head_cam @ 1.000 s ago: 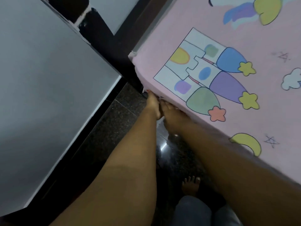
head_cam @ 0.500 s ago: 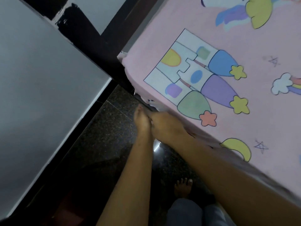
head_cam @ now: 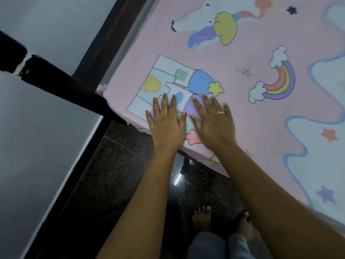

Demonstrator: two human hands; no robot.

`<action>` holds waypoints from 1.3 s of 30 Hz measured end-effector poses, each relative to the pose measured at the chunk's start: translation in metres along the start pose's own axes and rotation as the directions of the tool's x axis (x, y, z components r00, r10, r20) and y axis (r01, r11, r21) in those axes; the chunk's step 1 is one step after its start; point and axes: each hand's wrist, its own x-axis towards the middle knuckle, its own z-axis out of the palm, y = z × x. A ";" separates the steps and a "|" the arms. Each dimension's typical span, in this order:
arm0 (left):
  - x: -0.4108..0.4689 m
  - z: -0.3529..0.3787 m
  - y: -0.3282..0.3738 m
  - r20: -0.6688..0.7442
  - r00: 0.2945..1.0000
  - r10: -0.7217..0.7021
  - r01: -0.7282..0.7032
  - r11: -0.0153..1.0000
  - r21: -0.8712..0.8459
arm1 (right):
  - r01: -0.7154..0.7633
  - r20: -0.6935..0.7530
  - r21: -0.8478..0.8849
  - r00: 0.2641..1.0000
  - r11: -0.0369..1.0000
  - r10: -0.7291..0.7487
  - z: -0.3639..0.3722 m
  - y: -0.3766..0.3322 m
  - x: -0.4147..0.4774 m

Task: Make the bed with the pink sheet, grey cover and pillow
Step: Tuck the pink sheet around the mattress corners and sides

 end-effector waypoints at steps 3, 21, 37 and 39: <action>-0.015 0.016 0.027 0.007 0.999 0.044 -0.044 0.998 0.044 | -0.153 -0.010 -0.010 0.988 0.988 0.153 -0.007 0.060 -0.028; -0.111 0.094 0.236 0.124 0.878 0.462 -0.477 0.865 0.156 | -0.412 -0.218 0.088 0.881 0.907 0.421 -0.010 0.236 -0.171; -0.269 0.176 0.478 0.234 0.737 0.634 -0.662 0.747 0.063 | -0.718 -0.182 0.106 0.666 0.688 0.723 -0.046 0.498 -0.404; -0.288 0.184 0.505 0.269 0.725 0.634 -0.670 0.740 0.058 | -0.744 -0.229 0.144 0.617 0.653 0.753 -0.050 0.528 -0.427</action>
